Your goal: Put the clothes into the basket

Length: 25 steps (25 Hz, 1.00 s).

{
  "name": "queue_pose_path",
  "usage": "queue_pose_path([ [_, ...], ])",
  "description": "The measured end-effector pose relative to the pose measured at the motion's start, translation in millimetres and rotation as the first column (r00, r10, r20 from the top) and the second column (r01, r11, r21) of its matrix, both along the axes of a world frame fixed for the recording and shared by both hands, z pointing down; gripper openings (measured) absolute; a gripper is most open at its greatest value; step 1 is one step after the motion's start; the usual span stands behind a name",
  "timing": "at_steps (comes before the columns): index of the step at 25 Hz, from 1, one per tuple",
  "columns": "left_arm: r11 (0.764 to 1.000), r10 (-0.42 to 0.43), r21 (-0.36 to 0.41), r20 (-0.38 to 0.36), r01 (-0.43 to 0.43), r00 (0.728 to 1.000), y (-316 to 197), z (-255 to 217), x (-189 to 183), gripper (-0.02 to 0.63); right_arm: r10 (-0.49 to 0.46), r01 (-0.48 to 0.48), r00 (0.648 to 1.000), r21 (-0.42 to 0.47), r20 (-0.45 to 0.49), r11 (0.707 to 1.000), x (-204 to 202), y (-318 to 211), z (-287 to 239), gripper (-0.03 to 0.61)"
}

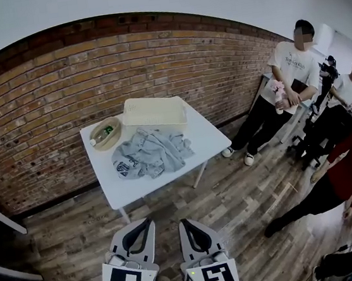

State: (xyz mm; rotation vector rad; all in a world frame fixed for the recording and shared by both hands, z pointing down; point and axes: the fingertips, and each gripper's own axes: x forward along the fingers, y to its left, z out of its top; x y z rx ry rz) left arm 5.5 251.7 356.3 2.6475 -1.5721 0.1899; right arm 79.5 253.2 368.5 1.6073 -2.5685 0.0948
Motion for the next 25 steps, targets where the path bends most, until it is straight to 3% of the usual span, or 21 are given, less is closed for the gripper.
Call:
queue_pose_path([
  [12,0.999,-0.033,-0.010,-0.009,0.033,0.999,-17,7,-1,0.009,-0.040,0.040,0.999,-0.013,-0.010,0.999,-2,-17,8,0.006],
  [25,1.000,-0.022,-0.012,-0.014,0.021,1.000,-100,16,-18,0.009,-0.024,0.023,0.999,-0.023,-0.038,0.999,-15,-93,13,0.006],
])
